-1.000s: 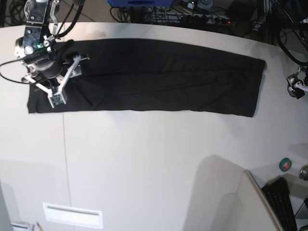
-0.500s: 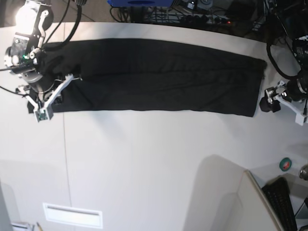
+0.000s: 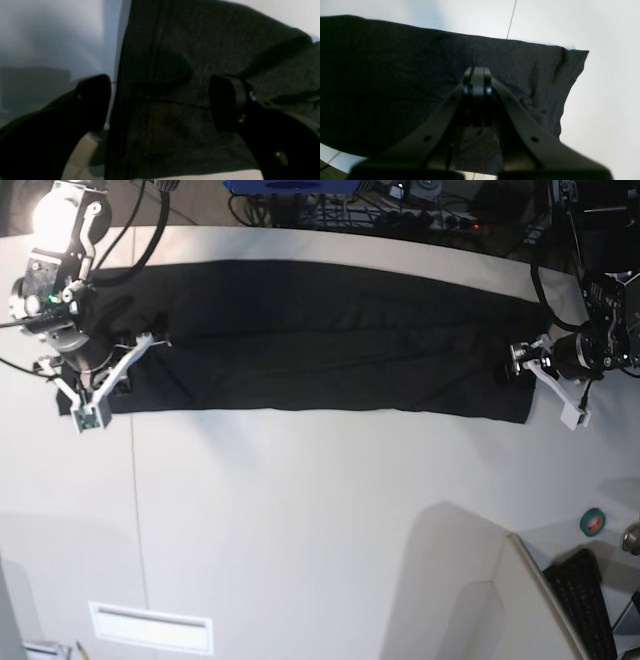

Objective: Layout the t-shirt on the table in an organized manner, then fold the t-shirt properly
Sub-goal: 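Move the left gripper to the strip's other end and grasp it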

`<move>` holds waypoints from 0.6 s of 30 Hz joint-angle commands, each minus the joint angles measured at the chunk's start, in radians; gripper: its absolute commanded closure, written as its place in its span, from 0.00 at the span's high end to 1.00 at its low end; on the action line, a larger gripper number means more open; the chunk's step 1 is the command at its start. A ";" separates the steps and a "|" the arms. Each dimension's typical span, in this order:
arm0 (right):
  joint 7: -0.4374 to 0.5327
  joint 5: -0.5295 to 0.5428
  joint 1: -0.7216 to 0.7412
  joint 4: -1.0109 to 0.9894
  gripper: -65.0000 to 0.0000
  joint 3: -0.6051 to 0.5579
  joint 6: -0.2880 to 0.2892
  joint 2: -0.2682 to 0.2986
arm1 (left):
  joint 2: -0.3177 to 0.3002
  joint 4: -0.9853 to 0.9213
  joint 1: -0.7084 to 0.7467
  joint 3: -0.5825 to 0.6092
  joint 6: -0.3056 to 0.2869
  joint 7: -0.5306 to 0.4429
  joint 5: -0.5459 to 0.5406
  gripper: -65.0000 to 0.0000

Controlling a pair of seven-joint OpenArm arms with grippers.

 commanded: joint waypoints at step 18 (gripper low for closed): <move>0.018 0.009 0.023 0.014 0.00 0.007 0.001 0.005 | 0.012 -0.093 -0.026 0.006 0.001 0.008 0.211 0.00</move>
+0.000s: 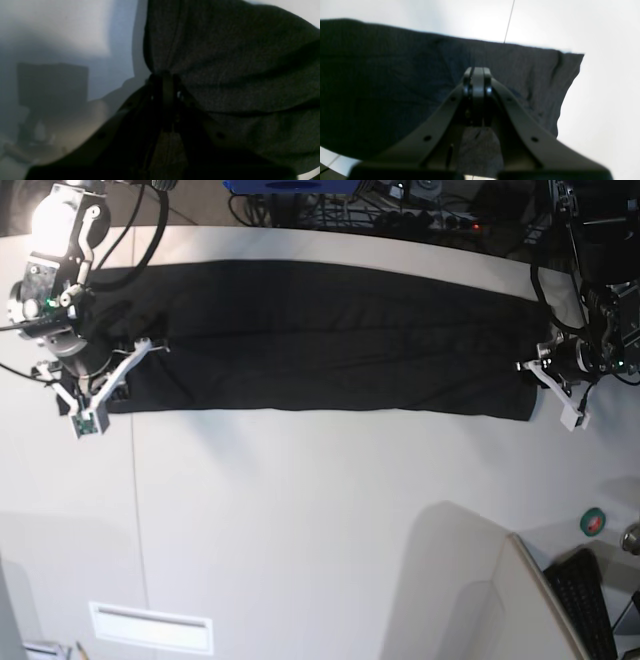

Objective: Layout the t-shirt on the table in an organized manner, then fold the t-shirt properly
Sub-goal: 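Move the left gripper to the strip's other end and grasp it, then fold the held end inward toward the right gripper with the left gripper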

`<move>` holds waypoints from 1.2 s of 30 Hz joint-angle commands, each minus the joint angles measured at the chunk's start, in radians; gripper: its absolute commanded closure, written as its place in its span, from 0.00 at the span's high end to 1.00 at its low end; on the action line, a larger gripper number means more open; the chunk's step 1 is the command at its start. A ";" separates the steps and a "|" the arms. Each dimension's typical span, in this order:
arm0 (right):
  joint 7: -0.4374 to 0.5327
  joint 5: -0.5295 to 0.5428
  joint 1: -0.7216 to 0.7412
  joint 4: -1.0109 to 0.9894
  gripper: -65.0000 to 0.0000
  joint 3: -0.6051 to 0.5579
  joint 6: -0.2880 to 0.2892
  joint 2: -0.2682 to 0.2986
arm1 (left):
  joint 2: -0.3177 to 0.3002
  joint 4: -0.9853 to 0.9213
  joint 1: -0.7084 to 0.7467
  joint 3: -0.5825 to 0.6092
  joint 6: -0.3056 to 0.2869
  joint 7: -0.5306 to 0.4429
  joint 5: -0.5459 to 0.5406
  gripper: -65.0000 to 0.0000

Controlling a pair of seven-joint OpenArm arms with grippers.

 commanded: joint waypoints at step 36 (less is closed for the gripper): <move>0.013 0.009 0.022 0.015 0.00 0.003 -0.001 0.006 | 0.303 0.892 0.212 0.017 0.111 0.437 0.048 0.00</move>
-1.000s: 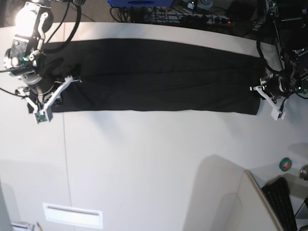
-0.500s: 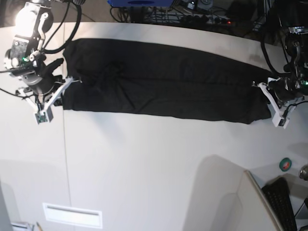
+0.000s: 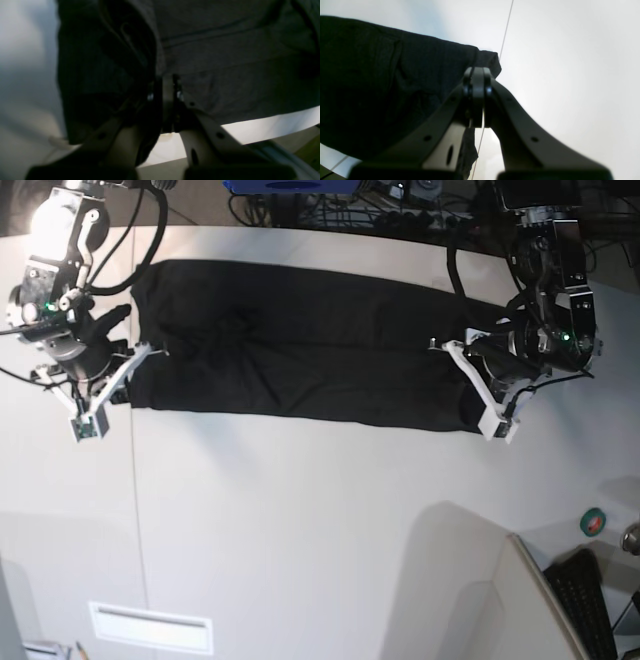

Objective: Layout the t-shirt on the table in an organized manner, then fold the t-shirt properly
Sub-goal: 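Fold the held end inward toward the right gripper with the left gripper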

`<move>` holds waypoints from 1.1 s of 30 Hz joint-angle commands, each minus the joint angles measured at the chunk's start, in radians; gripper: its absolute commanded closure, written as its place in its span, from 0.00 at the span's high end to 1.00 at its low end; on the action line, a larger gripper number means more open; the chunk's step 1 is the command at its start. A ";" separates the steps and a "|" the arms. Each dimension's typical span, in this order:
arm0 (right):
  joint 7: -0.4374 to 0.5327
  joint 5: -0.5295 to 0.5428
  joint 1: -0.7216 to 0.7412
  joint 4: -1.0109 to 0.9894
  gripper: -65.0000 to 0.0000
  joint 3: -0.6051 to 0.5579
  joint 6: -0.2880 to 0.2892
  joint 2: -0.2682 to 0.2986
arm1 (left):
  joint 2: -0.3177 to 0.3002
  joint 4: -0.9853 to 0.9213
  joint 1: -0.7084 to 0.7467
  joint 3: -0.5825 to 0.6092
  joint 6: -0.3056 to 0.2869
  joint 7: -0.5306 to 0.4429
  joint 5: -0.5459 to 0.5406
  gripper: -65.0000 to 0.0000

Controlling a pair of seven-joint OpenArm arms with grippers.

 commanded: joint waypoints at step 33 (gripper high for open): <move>0.021 0.009 0.011 0.014 0.00 0.003 -0.001 0.004 | 0.082 -0.077 -0.071 0.114 0.050 -0.011 -0.019 0.10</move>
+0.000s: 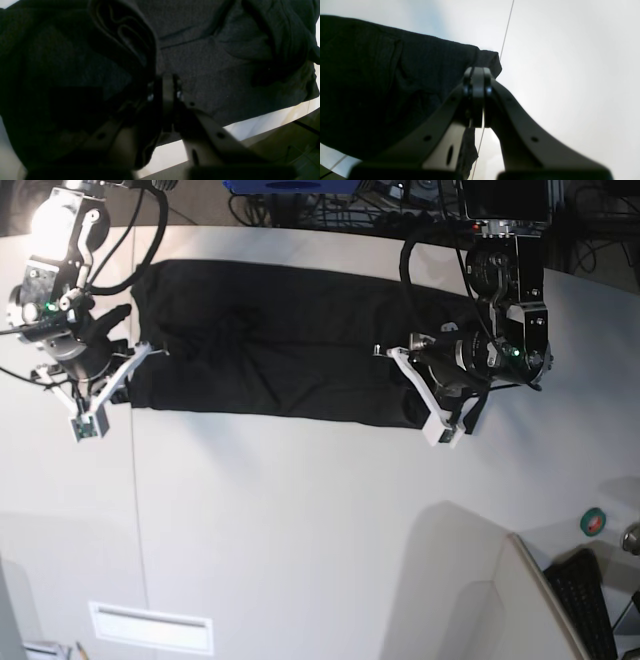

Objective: Layout the t-shirt on the table in an organized manner, then fold the t-shirt properly
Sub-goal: 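Fold the held end inward toward the right gripper with the left gripper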

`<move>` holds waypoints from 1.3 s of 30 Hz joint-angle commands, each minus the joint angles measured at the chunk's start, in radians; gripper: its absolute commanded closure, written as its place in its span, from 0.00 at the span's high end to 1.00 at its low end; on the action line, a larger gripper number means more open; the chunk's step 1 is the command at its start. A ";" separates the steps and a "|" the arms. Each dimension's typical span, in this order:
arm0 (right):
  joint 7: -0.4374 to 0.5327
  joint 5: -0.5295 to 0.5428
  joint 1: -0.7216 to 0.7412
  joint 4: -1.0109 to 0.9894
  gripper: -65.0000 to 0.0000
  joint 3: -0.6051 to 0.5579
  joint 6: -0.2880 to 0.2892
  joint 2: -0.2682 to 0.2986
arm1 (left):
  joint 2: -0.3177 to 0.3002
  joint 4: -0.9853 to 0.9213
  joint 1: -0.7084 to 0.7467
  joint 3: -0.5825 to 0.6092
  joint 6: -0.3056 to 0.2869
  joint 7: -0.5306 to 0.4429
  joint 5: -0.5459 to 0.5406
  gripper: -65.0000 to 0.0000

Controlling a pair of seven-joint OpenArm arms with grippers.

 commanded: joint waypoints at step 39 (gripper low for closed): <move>0.024 0.007 0.038 -0.039 0.00 0.005 -0.001 0.018 | -0.127 -0.045 0.057 0.139 -0.002 -0.013 -0.012 0.00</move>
